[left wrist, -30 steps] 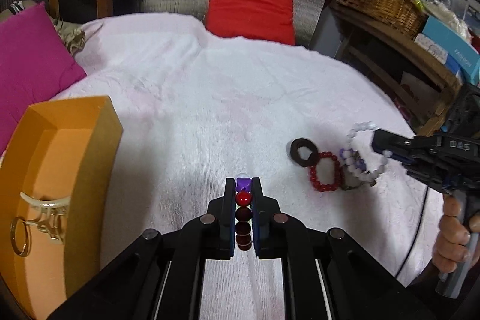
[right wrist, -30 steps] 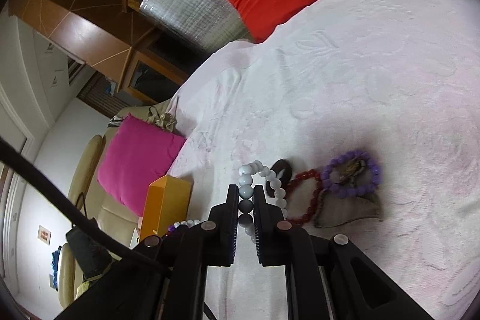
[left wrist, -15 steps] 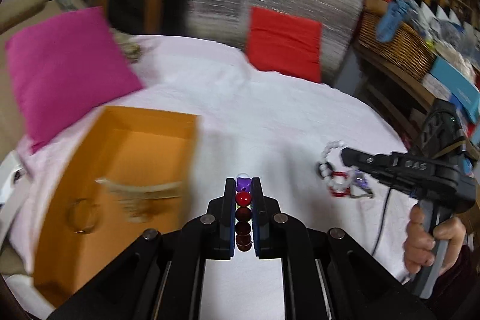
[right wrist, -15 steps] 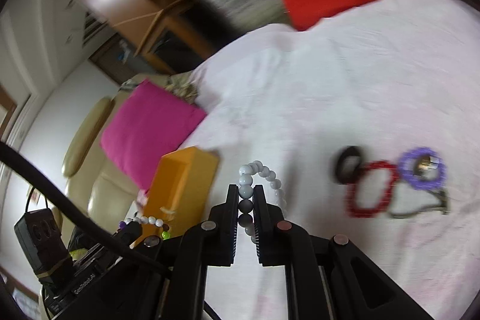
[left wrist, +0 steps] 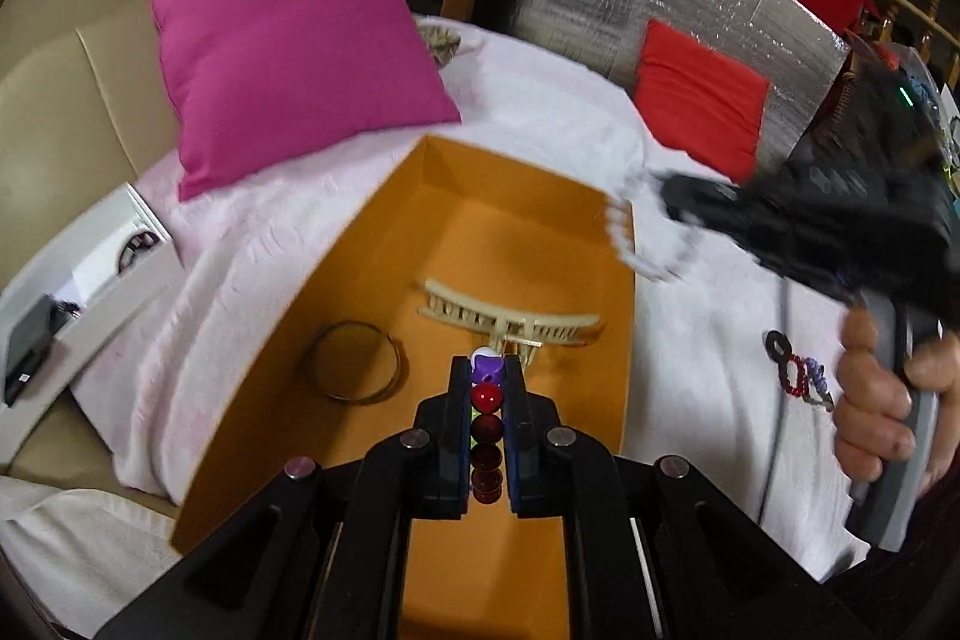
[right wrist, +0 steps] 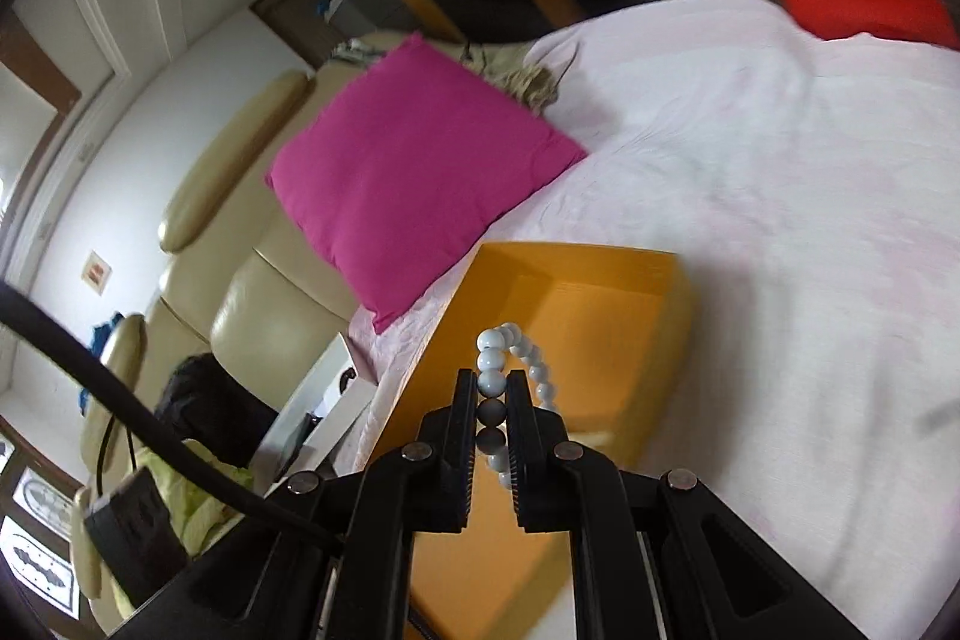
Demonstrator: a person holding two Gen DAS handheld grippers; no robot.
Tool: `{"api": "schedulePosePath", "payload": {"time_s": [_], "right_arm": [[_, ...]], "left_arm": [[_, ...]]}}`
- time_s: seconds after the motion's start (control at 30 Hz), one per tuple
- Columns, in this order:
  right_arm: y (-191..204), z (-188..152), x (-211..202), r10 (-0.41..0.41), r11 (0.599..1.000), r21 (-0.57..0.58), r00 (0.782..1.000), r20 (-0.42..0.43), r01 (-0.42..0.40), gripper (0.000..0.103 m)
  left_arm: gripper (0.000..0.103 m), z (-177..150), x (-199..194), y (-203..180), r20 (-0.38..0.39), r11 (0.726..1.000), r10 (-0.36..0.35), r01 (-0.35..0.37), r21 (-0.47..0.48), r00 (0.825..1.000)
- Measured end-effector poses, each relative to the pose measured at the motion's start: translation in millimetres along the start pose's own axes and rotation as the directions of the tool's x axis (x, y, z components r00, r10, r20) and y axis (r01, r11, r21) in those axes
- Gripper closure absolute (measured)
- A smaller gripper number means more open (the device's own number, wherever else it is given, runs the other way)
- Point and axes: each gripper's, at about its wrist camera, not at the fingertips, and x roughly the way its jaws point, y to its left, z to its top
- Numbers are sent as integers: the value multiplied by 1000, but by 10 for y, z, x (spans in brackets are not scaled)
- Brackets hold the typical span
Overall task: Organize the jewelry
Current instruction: 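Carry both bracelets to the orange box and release the white one from the right gripper, then open the left gripper to drop the multicolor bracelet into the box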
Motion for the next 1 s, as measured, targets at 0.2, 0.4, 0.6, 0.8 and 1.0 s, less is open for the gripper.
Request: {"api": "schedulePosePath", "payload": {"time_s": [0.2,0.4,0.6,0.8,1.0], "right_arm": [[88,159,798,-26,1000,10,993,-119,28,93],[166,234,1450,-28,999,23,971,-236,35,93],[99,338,1768,-92,995,15,962,-256,99,90],[-11,437,1791,-147,987,33,957,-250,160,67],[-41,472,1301,-95,994,33,985,-144,101,56]], "left_arm": [[94,17,372,92,-60,1000,-27,26,-14,998],[94,32,662,330,-126,999,-10,4,-52,992],[94,25,828,436,-169,998,5,-16,-64,986],[77,49,864,472,-171,995,62,-75,-70,983],[59,85,641,361,-89,985,172,-174,-7,981]]}}
